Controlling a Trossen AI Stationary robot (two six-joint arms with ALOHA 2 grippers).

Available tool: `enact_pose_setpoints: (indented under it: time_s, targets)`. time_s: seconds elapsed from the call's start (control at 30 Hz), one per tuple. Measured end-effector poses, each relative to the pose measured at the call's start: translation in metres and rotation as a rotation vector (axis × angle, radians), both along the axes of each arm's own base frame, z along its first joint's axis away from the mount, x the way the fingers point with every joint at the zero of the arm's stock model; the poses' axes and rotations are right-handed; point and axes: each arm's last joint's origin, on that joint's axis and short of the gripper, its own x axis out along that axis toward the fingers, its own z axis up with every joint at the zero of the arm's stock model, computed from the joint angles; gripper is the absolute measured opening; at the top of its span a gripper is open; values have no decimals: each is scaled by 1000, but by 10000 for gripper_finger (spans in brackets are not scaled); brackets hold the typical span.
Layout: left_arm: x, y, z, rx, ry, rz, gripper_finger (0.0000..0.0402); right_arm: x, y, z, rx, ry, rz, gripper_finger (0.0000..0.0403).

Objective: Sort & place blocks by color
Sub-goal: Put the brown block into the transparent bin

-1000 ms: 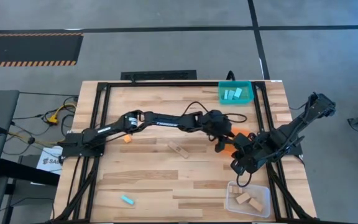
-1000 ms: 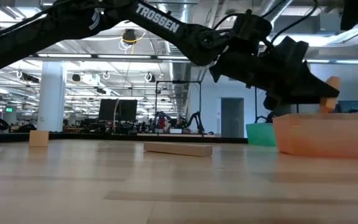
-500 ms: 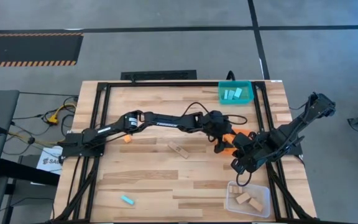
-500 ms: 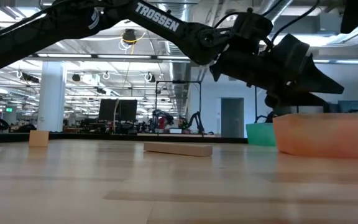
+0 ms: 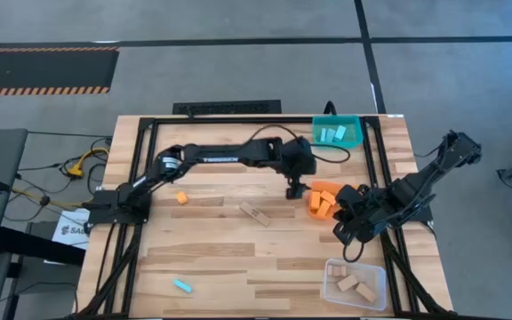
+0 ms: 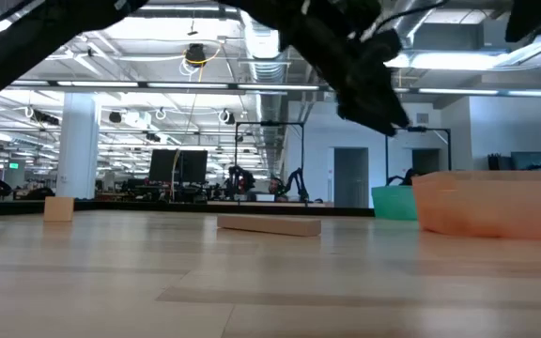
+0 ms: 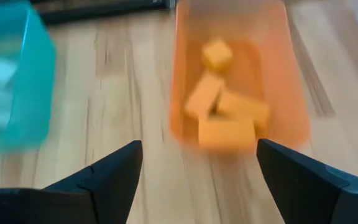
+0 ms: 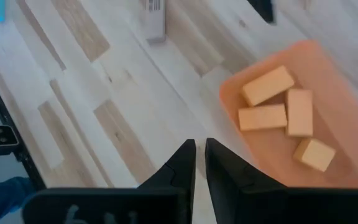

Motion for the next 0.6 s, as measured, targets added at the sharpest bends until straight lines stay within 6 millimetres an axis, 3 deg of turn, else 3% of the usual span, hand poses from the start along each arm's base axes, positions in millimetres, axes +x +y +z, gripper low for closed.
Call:
enact_pose_setpoints:
  time_s: [0.13,0.33,0.6]
  targets:
    - [-29,7,17,-25,173,11,302,-3,-4,4,-45,-34,18,61]
    - [-67,-1,16,-142,484,-179,302,-5,-7,7,-93,-57,42,61]
    - [-71,-43,-33,-80,583,-440,302,-5,-7,7,-107,-65,37,61]
